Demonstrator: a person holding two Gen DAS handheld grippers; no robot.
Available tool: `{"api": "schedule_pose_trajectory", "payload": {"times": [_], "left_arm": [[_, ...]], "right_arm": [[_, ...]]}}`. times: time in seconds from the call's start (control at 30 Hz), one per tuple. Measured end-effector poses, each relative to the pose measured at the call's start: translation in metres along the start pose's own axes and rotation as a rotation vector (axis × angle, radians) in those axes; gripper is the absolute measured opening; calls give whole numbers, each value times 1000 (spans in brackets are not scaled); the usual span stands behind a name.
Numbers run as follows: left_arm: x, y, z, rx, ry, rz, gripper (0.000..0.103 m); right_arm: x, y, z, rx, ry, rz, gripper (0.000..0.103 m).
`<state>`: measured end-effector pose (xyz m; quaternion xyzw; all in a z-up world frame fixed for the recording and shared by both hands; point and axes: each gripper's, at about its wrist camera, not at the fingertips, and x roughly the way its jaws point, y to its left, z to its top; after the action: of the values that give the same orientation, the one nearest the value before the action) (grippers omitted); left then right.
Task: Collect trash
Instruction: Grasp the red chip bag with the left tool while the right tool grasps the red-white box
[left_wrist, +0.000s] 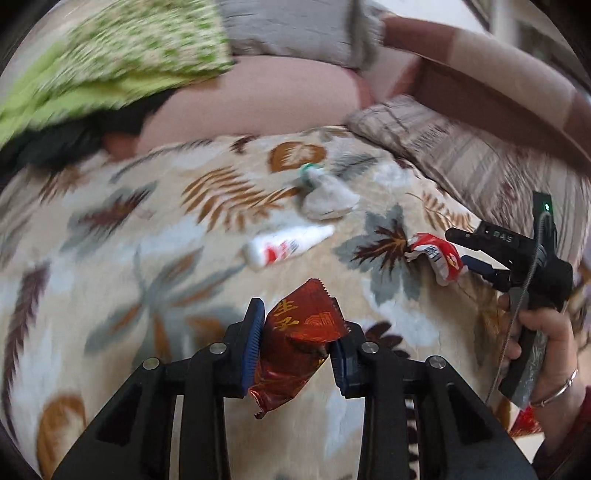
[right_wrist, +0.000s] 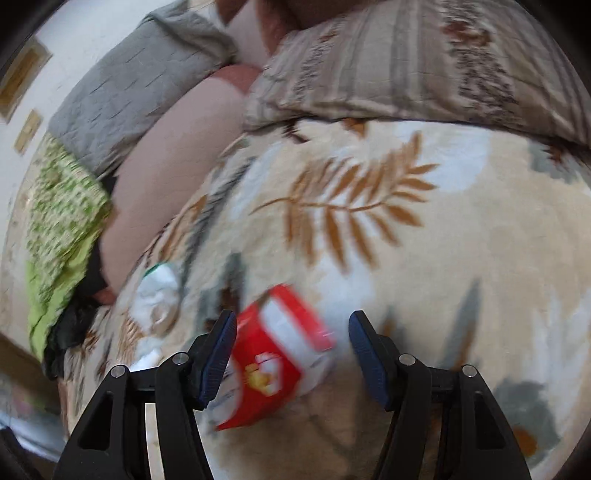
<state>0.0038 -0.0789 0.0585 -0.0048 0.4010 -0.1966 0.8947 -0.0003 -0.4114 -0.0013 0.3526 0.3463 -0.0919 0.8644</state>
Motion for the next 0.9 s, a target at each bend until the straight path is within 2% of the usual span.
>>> {"api": "schedule_pose_trajectory", "payload": {"times": [0.03,0.1,0.17,0.23,0.3,0.4,0.57,0.7,0.83,0.87,0.9], "left_arm": [[-1,6,-6,-48,4,9,32],[3,13,-10,-112,24,27,32],[8,17,-12,-154,42,46,32],[10,20,-12,-188,36,56,32],[11,19,-13,-196,23,59,32],[11,20,-16,-177,0,68,32],[22,29,-14,-176,14,63,32],[35,36,-13,-196,57,58,31],[44,31,-14,-177,80,69,31],[46,29,-14,-165,81,77,31],[47,28,-14,-154,81,85,31]], "right_arm": [[2,6,-4,4,36,58,58],[5,23,-16,-35,84,97,56],[5,44,-32,-129,138,135,55],[-2,61,-44,-211,165,187,55],[-9,65,-45,-243,147,194,55],[-9,51,-38,-188,120,159,55],[5,23,-29,-65,140,127,55],[14,12,-26,29,169,172,56],[24,22,-28,36,158,219,57],[30,27,-30,40,168,233,55],[34,33,-31,32,173,233,45]]}}
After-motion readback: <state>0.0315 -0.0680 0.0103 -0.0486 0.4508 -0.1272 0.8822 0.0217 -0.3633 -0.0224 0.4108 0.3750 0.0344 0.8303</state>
